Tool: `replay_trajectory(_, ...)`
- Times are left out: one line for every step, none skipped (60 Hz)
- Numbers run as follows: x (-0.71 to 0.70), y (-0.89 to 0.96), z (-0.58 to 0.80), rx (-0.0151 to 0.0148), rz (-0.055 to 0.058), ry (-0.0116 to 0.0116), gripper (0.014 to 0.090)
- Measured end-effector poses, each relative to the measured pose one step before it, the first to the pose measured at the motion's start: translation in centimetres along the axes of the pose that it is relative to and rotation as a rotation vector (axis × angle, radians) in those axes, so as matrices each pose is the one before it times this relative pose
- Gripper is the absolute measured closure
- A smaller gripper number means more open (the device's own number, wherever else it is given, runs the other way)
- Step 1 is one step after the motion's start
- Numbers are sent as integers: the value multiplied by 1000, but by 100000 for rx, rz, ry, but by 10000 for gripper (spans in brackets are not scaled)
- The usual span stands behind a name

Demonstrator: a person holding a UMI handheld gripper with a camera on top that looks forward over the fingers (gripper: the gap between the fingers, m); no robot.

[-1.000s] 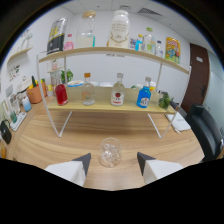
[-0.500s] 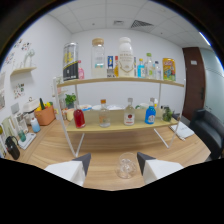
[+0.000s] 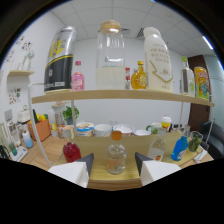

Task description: Make me a cup of Mount Fuji.

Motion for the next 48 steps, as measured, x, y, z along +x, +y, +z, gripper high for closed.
replay_trajectory(103, 132, 472, -434, -69, 453, 292)
replay_trajectory(216, 211, 638, -273, -118, 364, 306)
replay_trajectory(96, 160, 402, -549, -92, 426, 326)
replay_trajectory(70, 151, 383, -636, 48, 314, 350)
replay_trajectory(51, 128, 321, -515, 215, 266, 374)
replay_trajectory(76, 43, 498, -657, 355, -269, 399)
replay_trajectory(-60, 80, 170, -243, 388, -240, 426)
replay_trajectory(-95, 168, -28, 72, 407, -150, 453)
replay_trajectory(-33, 58, 109, -145, 365, -274, 483)
replay_trajectory(2, 108, 171, -70, 337, -197, 514)
replay_trajectory(5, 75, 116, -47, 120, -15, 545)
replay_trajectory(13, 43, 104, 26, -144, 67, 579)
replay_trajectory(45, 24, 101, 103, -313, 195, 616)
replay_trajectory(32, 12, 92, 113, -349, 245, 664)
replay_trajectory(115, 8, 30, 148, -224, 518, 676)
replay_trajectory(-100, -144, -14, -5, 10, 196, 677)
replay_trajectory(18, 27, 14, 227, 10, 23, 677)
replay_trajectory(-9, 16, -11, 91, -87, 34, 679)
replay_trajectory(-6, -13, -9, 183, -138, -33, 679)
replay_trajectory(3, 16, -8, -5, -328, 5, 680)
replay_trajectory(24, -10, -2, 17, -371, 92, 684)
replay_trajectory(11, -28, -17, 88, -230, 188, 684)
replay_trajectory(14, 19, -16, -87, -142, 181, 686)
replay_trajectory(5, -21, 5, 52, -183, 54, 687)
replay_trajectory(-2, 28, -8, -177, -123, 92, 689)
replay_trajectory(-73, -49, 17, -273, -127, 80, 690)
replay_trajectory(34, 3, -35, -173, -53, 272, 690)
replay_trajectory(4, -1, -53, -131, -34, 114, 692)
replay_trajectory(-38, -30, -85, -5, -19, -111, 693)
replay_trajectory(-25, -74, -92, 144, -23, -85, 693)
replay_trajectory(2, -90, -114, 206, 39, 13, 693)
replay_trajectory(-8, -82, -145, 157, 31, -13, 692)
replay_trajectory(-94, -71, -180, 165, 13, -284, 693)
replay_trajectory(-148, -115, -184, 196, -64, -757, 693)
replay_trajectory(-108, -147, -213, 270, -59, -601, 691)
replay_trajectory(-20, -189, -255, 472, -35, -107, 692)
replay_trajectory(-3, -202, -276, 557, -63, 61, 691)
replay_trajectory(-104, -158, -273, 376, -118, -372, 692)
replay_trajectory(-139, -123, -322, 228, -162, -723, 693)
replay_trajectory(-86, -132, -304, 280, -211, -378, 692)
replay_trajectory(30, -165, -336, 499, -52, 222, 692)
replay_trajectory(49, -126, -513, 406, 120, 412, 693)
replay_trajectory(-75, -63, -352, 158, 283, -255, 693)
replay_trajectory(-153, -4, -367, -58, 426, -690, 693)
replay_trajectory(-73, -24, -364, 153, 574, -414, 692)
replay_trajectory(10, -44, -384, 357, 679, 28, 694)
replay_trajectory(25, 30, -391, 265, 725, 126, 692)
replay_trajectory(-40, 137, -374, -106, 546, -149, 693)
